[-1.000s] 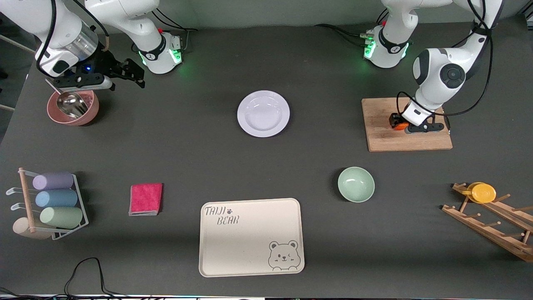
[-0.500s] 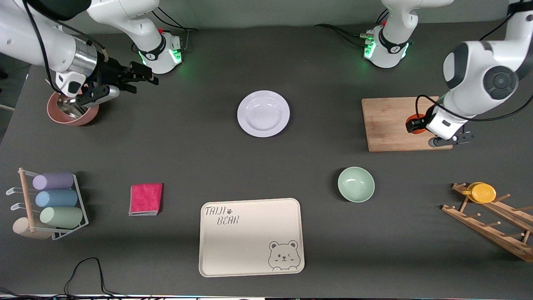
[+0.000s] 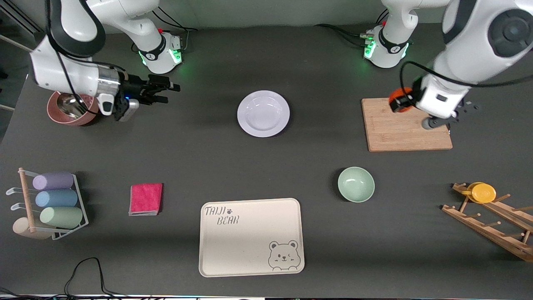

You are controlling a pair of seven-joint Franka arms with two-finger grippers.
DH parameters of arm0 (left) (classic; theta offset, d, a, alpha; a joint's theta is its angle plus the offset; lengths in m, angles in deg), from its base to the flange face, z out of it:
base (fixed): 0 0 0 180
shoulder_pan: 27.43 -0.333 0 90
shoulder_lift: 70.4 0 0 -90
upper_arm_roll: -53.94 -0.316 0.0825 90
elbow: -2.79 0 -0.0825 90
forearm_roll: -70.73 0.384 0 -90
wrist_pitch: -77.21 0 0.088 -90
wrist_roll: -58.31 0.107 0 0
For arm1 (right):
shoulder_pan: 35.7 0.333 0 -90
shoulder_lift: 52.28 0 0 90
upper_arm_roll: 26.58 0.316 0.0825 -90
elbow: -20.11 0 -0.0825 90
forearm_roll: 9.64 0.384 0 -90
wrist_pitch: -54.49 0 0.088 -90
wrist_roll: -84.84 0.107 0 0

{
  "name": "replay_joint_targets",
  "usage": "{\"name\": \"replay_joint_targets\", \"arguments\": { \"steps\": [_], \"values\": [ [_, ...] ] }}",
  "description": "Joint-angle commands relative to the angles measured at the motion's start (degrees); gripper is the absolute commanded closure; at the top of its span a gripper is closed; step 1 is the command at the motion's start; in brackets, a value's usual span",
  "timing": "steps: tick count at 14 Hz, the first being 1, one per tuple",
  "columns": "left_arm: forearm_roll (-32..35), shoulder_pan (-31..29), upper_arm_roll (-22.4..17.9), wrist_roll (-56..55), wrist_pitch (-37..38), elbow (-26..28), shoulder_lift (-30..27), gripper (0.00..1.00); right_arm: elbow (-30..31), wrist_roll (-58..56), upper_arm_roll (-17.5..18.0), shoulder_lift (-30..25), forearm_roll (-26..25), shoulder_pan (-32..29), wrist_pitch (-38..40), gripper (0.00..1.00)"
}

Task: Place orange and plate with both arms
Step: 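Carry the orange with the left gripper onto the white plate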

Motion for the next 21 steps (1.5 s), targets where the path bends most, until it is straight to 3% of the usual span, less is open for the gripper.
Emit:
{"name": "replay_joint_targets", "arguments": {
  "steps": [1,4,6,8,12,16,21],
  "values": [
    [-2.8,0.9,9.0,-12.9,0.2,-4.8,3.4,0.89,3.8,-16.8,-3.7,7.3,10.9,0.6,-1.2,0.00],
    [-2.7,3.8,17.0,-22.8,-8.5,-6.4,11.0,0.89,4.8,-32.5,-5.3,17.7,20.4,0.5,-0.1,0.00],
    [-1.3,9.2,17.3,-26.5,-13.7,-6.4,15.6,0.89,4.8,-39.0,-5.3,23.2,26.5,0.5,3.1,0.00],
    [1.4,13.0,17.3,-29.8,-18.3,-6.3,20.7,0.89,4.7,-42.8,-5.3,27.7,29.6,0.4,5.0,0.00],
    [7.5,19.7,17.0,-36.3,-29.1,-5.8,31.1,0.89,4.0,-47.2,-5.2,33.5,32.0,0.2,5.2,0.00],
    [19.3,24.3,16.5,-45.0,-39.1,-5.8,42.5,0.89,3.5,-48.1,-5.1,36.7,34.5,0.5,5.3,0.00],
    [21.4,25.9,16.4,-45.7,-42.6,-4.3,46.0,0.85,3.4,-47.3,-5.2,38.4,34.7,0.1,6.9,0.00]
  ]
}}
